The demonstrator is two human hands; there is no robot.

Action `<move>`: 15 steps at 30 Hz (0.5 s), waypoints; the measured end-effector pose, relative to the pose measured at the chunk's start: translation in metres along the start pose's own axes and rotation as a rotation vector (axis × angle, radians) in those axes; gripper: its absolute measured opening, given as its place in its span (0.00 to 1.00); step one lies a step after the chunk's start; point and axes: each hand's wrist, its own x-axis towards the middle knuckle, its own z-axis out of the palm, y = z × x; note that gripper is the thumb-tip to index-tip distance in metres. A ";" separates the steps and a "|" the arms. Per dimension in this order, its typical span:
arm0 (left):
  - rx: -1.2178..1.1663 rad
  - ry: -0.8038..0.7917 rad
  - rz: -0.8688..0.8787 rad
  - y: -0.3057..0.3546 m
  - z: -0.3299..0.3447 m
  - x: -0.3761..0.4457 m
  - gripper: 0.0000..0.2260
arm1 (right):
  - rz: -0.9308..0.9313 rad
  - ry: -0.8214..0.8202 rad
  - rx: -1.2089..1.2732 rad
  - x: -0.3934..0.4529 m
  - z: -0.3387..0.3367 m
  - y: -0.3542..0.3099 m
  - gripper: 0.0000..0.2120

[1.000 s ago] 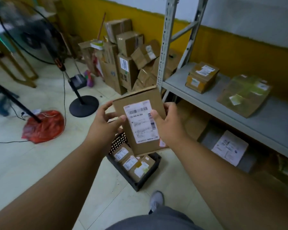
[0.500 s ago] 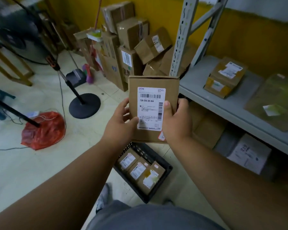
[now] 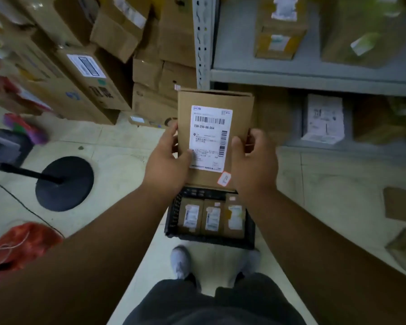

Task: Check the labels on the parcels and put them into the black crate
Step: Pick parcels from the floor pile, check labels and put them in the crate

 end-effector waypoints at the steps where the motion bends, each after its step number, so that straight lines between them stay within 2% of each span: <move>1: 0.020 -0.014 -0.019 -0.011 0.000 0.005 0.26 | 0.012 0.008 -0.009 -0.006 0.010 0.008 0.10; 5: 0.115 -0.030 -0.078 -0.076 0.019 0.027 0.26 | 0.048 -0.023 -0.080 -0.014 0.063 0.055 0.14; 8: 0.149 -0.019 -0.156 -0.158 0.049 0.049 0.28 | 0.101 -0.078 -0.138 -0.017 0.116 0.116 0.17; 12: 0.172 -0.061 -0.221 -0.274 0.102 0.074 0.20 | 0.168 -0.157 -0.141 -0.031 0.194 0.222 0.25; 15: 0.192 -0.122 -0.334 -0.371 0.153 0.088 0.18 | 0.232 -0.254 -0.229 -0.042 0.246 0.317 0.18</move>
